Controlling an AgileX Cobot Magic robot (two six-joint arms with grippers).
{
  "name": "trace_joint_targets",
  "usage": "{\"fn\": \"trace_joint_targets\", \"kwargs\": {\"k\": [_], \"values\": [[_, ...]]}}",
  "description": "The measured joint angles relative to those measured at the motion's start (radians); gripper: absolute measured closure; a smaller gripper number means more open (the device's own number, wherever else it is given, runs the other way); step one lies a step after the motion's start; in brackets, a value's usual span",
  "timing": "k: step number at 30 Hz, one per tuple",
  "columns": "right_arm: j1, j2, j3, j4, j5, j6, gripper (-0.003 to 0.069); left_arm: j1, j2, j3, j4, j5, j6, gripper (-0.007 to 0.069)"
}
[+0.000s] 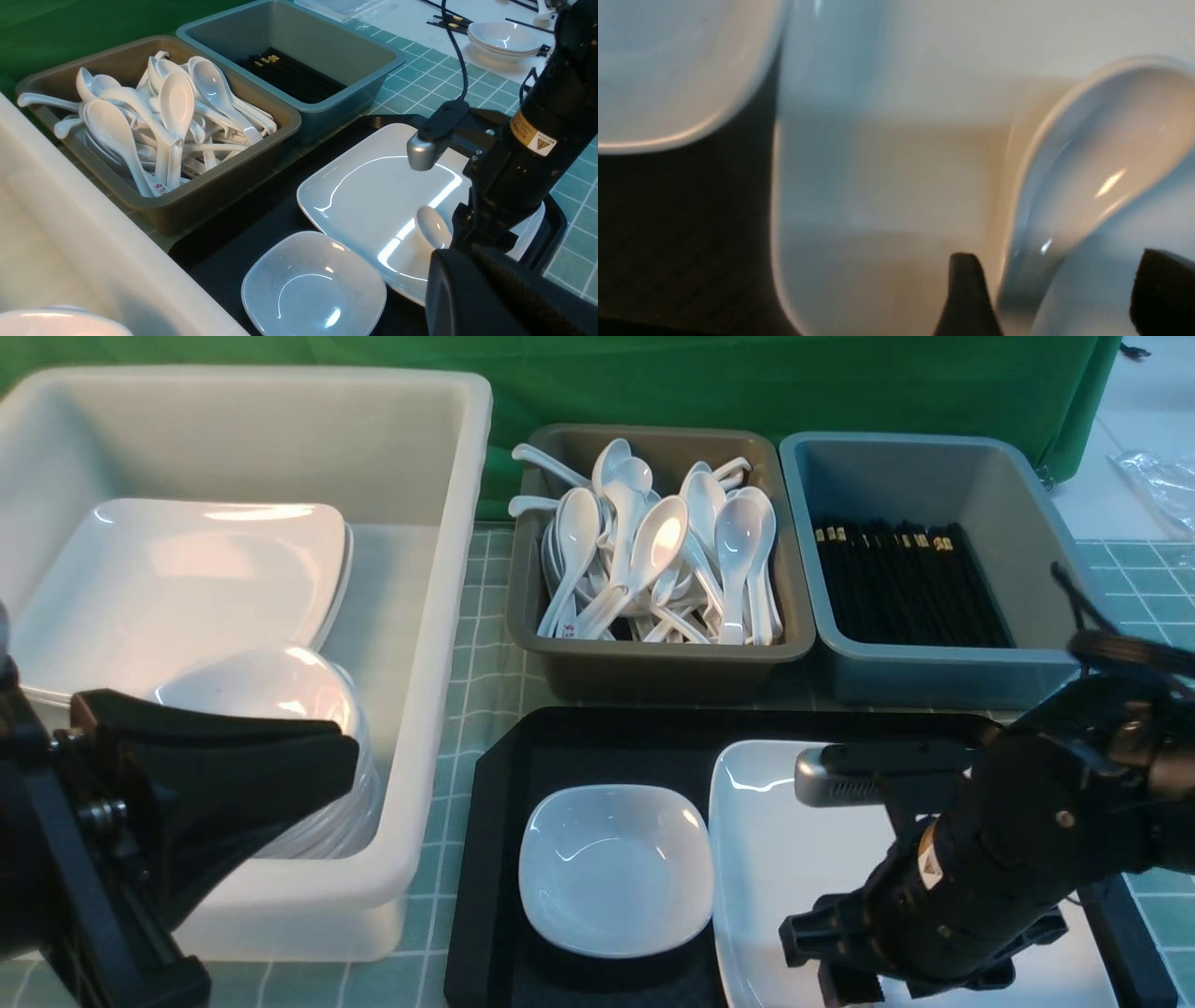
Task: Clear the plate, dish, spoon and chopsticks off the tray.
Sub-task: Use the right arm to grab a soup spoon from the plate
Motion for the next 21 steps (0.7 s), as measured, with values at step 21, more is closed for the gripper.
{"fn": "trace_joint_targets", "kwargs": {"k": [21], "values": [[0.002,0.071,0.001,0.0,-0.026,0.0,0.024,0.0,0.0,0.0,-0.003,0.002,0.0,0.0607]]}}
